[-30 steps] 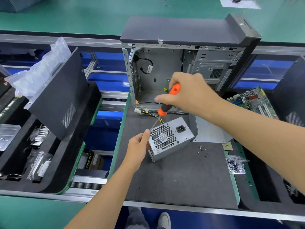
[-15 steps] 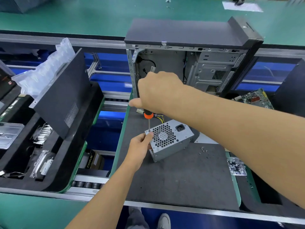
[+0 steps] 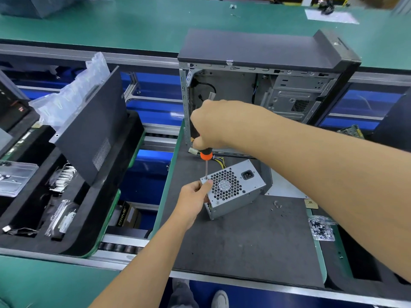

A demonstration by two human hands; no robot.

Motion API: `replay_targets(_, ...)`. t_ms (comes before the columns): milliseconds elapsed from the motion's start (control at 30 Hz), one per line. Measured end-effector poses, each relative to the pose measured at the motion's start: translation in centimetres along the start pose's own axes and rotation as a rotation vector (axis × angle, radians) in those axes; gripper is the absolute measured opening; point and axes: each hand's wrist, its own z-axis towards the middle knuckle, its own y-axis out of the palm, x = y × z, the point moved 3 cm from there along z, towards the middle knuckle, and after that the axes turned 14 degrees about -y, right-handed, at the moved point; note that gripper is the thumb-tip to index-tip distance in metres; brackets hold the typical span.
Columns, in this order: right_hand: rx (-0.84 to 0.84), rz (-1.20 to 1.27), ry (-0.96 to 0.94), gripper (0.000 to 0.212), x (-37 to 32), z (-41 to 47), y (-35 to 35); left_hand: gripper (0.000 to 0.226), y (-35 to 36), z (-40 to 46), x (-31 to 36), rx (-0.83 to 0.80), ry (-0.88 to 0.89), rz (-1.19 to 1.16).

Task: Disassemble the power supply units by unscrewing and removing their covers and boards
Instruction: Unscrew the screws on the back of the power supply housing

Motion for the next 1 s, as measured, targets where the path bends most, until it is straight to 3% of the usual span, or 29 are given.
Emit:
replay_targets(100,-0.005,0.019,-0.042,0.025,0.6,0.1,0.4,0.021,0.0,0.1,0.0,-0.002,-0.008,-0.012)
replay_targets(400,0.033,0.173,-0.169,0.023,1.3,-0.5,1.4,0.020,0.1,-0.1,0.1,-0.003,0.012,0.006)
replay_targets(500,0.101,0.155,-0.057,0.075,0.6,-0.6,1.0,0.019,0.1,-0.4,0.2,-0.005,0.033,0.041)
replay_targets(533,0.133,0.078,0.001,0.081,0.4,-0.7,0.8,0.018,0.1,-0.5,0.2,-0.001,0.038,0.048)
replay_targets(567,0.149,-0.038,0.031,0.076,0.0,-0.9,0.4,0.018,0.1,-0.5,0.2,0.000,0.039,0.046)
replay_targets(633,0.182,-0.229,-0.012,0.047,-0.9,-0.9,-0.1,0.018,0.1,-0.6,0.3,-0.002,0.039,0.037)
replay_targets(700,0.188,-0.265,-0.077,0.029,-1.4,-0.9,-0.1,0.018,0.1,-0.6,0.3,0.004,0.036,0.041)
replay_targets(1000,0.128,0.171,-0.133,0.038,0.8,-0.9,0.5,0.021,0.0,-0.3,0.1,0.009,0.021,0.049)
